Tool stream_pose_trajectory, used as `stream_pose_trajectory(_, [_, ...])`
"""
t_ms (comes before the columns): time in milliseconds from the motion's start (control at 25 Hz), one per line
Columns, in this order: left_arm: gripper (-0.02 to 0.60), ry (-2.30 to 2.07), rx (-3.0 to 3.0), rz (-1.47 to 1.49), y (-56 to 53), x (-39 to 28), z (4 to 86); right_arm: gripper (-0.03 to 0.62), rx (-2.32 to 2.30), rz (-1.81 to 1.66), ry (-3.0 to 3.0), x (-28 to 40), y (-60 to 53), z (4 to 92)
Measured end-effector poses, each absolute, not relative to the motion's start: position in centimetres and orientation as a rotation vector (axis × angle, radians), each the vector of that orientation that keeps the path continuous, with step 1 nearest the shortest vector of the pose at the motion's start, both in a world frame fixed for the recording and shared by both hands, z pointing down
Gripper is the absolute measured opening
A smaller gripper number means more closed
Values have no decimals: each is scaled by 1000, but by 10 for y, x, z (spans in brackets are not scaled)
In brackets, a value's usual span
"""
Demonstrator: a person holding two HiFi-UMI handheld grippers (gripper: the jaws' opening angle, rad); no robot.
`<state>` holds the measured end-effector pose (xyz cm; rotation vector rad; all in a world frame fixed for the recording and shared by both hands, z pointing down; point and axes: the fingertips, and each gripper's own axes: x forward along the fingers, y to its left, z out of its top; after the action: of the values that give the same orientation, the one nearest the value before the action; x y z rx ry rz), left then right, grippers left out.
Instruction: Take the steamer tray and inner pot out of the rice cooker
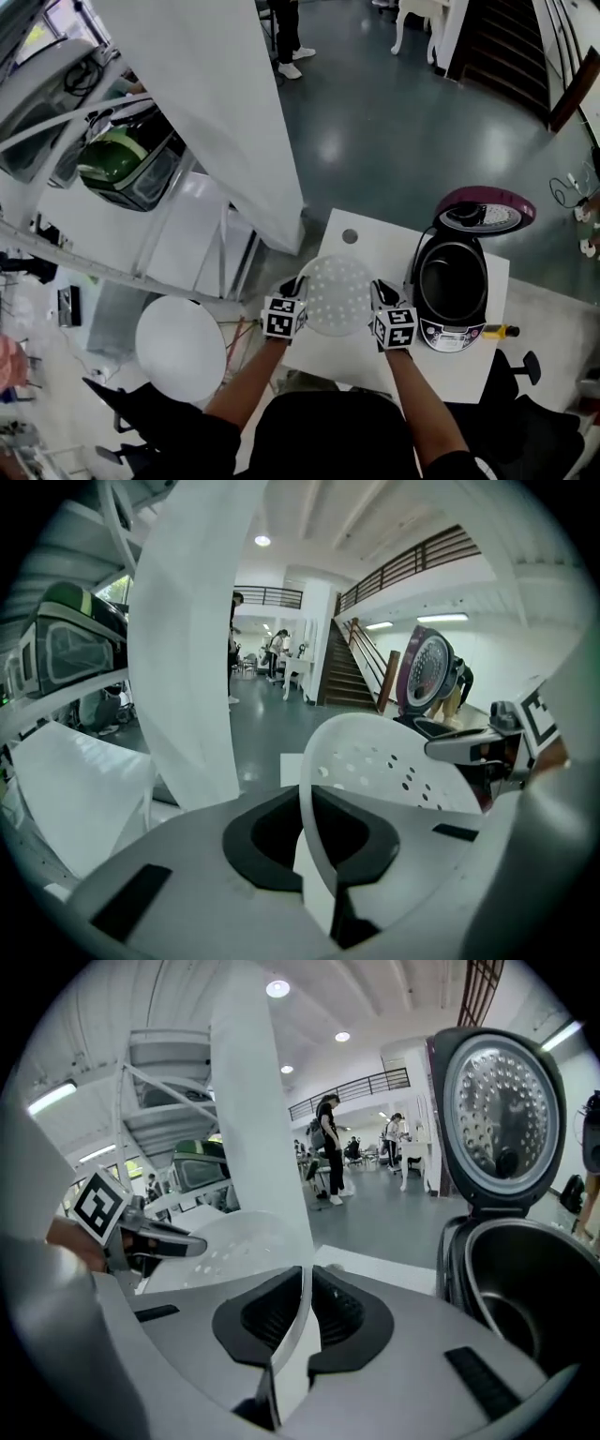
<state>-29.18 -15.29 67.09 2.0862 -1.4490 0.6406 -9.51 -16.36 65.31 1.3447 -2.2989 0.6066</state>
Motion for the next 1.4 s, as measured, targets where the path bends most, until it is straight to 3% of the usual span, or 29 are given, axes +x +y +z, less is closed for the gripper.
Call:
stream_pose_trajectory(560, [15, -1153, 2146, 830, -190, -260, 804, 31, 1393, 764, -1994, -66, -166, 800])
stream_pose_trajectory(1000, [18, -1077, 2150, 789, -221, -246, 838, 35, 1419, 736, -1908, -55, -185, 830])
stream_pose_trajectory(1400, [75, -1078, 2115, 871, -240, -243, 858, 37, 1473, 694, -1879, -46, -199, 838])
